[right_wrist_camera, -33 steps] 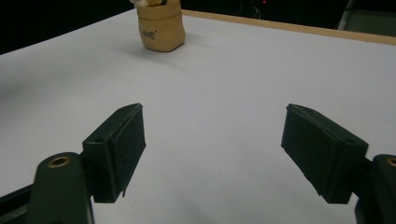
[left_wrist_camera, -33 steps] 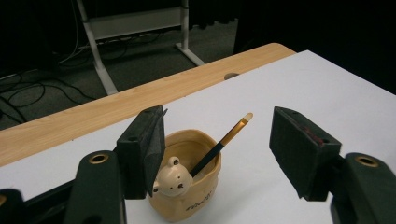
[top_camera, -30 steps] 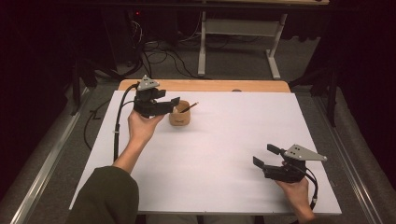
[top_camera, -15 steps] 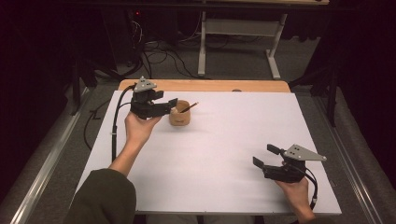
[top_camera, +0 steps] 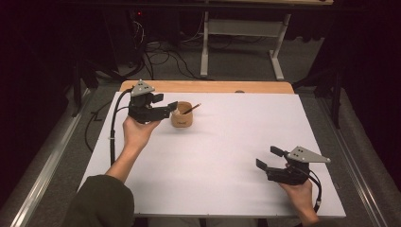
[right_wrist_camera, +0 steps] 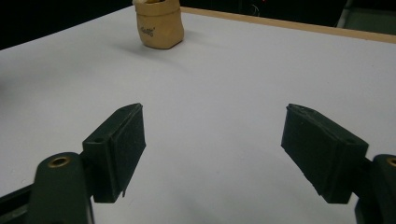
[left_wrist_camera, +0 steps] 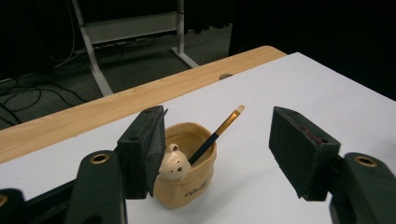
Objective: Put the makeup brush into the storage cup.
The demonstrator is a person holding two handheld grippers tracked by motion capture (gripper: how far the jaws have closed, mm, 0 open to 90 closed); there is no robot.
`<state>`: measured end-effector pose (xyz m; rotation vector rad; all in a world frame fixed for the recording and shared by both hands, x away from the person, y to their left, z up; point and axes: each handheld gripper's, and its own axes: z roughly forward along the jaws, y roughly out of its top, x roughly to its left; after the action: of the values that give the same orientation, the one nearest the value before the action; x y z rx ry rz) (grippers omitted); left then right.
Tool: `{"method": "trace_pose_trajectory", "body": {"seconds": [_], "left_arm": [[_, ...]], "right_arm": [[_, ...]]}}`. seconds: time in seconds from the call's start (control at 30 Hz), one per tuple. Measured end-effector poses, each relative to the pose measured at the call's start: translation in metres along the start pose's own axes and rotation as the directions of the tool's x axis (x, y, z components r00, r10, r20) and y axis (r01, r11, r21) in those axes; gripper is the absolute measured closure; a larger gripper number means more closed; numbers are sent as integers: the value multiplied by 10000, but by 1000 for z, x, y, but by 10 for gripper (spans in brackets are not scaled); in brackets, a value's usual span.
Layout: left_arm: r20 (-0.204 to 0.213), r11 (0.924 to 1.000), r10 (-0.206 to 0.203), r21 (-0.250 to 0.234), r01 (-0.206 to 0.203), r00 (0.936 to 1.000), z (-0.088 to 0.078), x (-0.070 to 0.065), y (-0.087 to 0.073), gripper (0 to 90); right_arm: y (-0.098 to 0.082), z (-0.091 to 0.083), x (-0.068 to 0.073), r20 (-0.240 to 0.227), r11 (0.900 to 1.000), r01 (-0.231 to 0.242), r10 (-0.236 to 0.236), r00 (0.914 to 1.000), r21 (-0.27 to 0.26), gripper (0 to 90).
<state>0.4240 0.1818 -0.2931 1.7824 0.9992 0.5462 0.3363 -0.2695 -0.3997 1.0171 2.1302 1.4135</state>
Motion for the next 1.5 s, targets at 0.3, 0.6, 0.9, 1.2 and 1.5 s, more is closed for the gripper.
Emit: {"method": "trace_pose_trajectory", "body": {"seconds": [0.3,0.6,0.9,1.2,1.5], "left_arm": [[-156,9989,465,3,-465,9988,-8,-7,-4,366],[-62,9989,469,-93,-470,9989,-14,-8,-8,365],[58,9989,444,-164,-443,9990,-21,-10,-13,361],[162,9992,346,-208,-342,9993,-27,-9,-17,351],[165,9990,314,-324,-309,9994,-33,-9,-22,334]], "right_arm": [[0,0,2,61,9999,154,-154,9999,50,234],[0,1,2,86,9998,198,-199,9998,49,234],[0,0,2,69,9998,196,-196,9998,27,234],[0,1,2,76,9998,176,-176,9998,36,234],[0,0,2,100,9999,150,-150,9998,20,234]]}}
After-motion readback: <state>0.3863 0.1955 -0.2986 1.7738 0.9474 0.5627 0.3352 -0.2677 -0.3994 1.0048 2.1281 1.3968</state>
